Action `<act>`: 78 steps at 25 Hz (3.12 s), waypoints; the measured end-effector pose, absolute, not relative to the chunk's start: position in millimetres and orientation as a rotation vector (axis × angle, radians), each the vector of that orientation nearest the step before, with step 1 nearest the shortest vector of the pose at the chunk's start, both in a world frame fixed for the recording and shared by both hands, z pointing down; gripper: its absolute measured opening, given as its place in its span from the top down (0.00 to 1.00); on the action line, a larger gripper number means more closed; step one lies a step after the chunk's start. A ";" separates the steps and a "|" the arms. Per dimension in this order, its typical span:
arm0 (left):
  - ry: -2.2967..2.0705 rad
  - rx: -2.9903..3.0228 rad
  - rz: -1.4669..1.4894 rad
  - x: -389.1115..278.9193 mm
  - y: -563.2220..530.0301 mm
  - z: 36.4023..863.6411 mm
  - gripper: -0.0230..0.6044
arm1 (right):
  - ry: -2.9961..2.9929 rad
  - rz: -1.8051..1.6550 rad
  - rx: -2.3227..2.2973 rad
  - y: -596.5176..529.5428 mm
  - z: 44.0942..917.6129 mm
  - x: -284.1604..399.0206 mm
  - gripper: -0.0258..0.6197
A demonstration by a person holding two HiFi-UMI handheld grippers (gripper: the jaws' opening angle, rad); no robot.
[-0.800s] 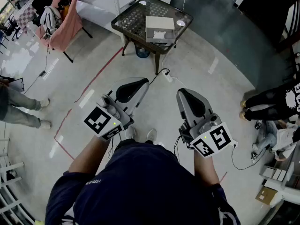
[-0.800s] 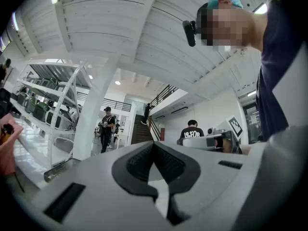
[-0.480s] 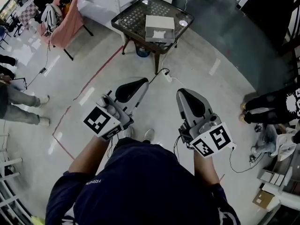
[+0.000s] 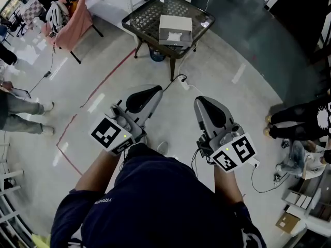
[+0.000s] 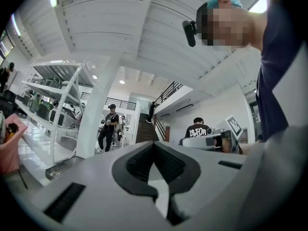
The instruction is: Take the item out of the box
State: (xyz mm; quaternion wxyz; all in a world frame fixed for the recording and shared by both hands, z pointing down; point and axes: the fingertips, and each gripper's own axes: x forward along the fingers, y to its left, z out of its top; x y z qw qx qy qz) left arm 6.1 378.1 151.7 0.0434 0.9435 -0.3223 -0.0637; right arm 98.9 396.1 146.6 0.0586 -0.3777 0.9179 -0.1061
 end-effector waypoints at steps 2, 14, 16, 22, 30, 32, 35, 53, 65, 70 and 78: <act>-0.981 2.884 -0.170 6.4 374.8 157.3 0.95 | 2.783 -0.328 -1.141 392.0 148.1 100.1 0.92; -0.965 2.856 -0.182 4.0 301.3 174.1 0.95 | 2.786 -0.380 -1.171 324.5 169.3 98.5 0.92; -0.960 2.849 -0.185 0.4 279.4 176.5 0.95 | 2.785 -0.392 -1.179 303.7 172.1 94.7 0.92; -0.931 2.835 -0.165 -21.6 202.9 190.9 0.95 | 2.781 -0.434 -1.212 230.2 186.1 70.8 0.92; -0.857 2.826 -0.115 -50.2 108.7 207.1 0.95 | 2.757 -0.451 -1.308 136.6 192.8 45.6 0.92; -0.840 2.828 -0.112 -55.2 89.5 210.5 0.95 | 2.753 -0.448 -1.338 117.7 195.3 42.2 0.92; -0.821 2.829 -0.118 -59.8 63.7 214.4 0.95 | 2.744 -0.450 -1.376 93.4 200.7 38.2 0.92; -0.848 2.748 -0.030 -37.6 -39.2 267.4 0.95 | 2.823 -0.543 -1.367 -34.8 256.6 47.4 0.92; -0.945 2.612 0.099 2.1 -127.5 348.4 0.95 | 2.934 -0.783 -1.242 -145.4 349.0 76.3 0.92; -1.001 2.547 0.138 6.3 -158.3 385.2 0.95 | 3.013 -0.860 -1.194 -179.7 397.1 79.4 0.92; -1.059 2.428 0.168 0.5 -180.5 419.1 0.95 | 3.158 -1.030 -1.095 -209.7 452.8 72.4 0.92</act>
